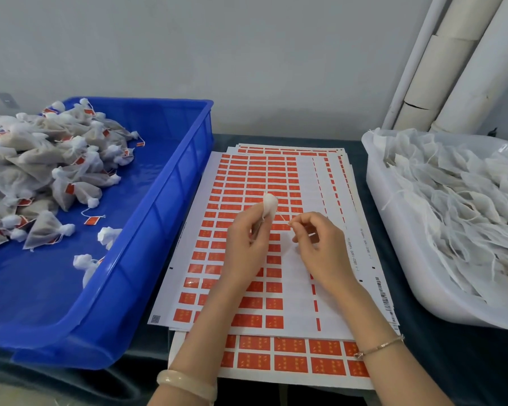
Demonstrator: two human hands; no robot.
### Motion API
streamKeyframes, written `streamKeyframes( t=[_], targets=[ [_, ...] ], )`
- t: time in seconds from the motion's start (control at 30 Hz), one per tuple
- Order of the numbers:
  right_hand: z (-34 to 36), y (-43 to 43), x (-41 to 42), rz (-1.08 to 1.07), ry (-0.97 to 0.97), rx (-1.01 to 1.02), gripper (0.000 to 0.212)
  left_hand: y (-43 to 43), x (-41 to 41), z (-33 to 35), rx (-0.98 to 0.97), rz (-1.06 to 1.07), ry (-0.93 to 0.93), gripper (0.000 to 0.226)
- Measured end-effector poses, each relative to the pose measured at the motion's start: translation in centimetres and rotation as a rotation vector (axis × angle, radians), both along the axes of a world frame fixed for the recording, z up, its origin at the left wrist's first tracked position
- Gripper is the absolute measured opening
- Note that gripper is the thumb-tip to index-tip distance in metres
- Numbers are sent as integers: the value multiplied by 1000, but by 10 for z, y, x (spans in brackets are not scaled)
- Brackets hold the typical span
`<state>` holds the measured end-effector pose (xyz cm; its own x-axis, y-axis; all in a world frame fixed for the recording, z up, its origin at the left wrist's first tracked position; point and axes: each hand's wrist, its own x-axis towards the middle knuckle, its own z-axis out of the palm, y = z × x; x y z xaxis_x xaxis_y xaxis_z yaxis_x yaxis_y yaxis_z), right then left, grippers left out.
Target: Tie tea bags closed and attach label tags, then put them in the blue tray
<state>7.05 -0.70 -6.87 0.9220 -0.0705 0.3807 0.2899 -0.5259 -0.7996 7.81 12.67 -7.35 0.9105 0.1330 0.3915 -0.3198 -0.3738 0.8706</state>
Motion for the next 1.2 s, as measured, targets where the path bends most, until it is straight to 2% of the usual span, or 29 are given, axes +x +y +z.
streamKeyframes(
  t=[0.23, 0.5, 0.6, 0.73, 0.8, 0.87, 1.0, 1.2],
  targets=[
    [4, 3, -5, 112, 8, 121, 11, 1, 4, -6, 215, 43, -95, 34],
    [2, 4, -4, 193, 37, 199, 11, 1, 3, -11, 384, -19, -145, 27],
    [5, 6, -6, 242, 17, 261, 15, 2, 4, -11, 320, -57, -94, 27],
    [4, 7, -6, 156, 12, 401, 7, 0, 3, -4, 30, -182, 13, 24],
    [2, 6, -3, 64, 41, 387, 7, -1, -1, 2, -72, -217, 46, 23],
    [1, 7, -1, 59, 104, 326, 10, -2, -4, 7, -148, -276, 40, 22],
    [1, 7, 0, 154, 220, 417, 16, 0, -6, 11, -187, -311, 48, 24],
    [4, 4, 1, 133, 329, 549, 19, 0, -6, 10, -205, -242, 126, 15]
  ],
)
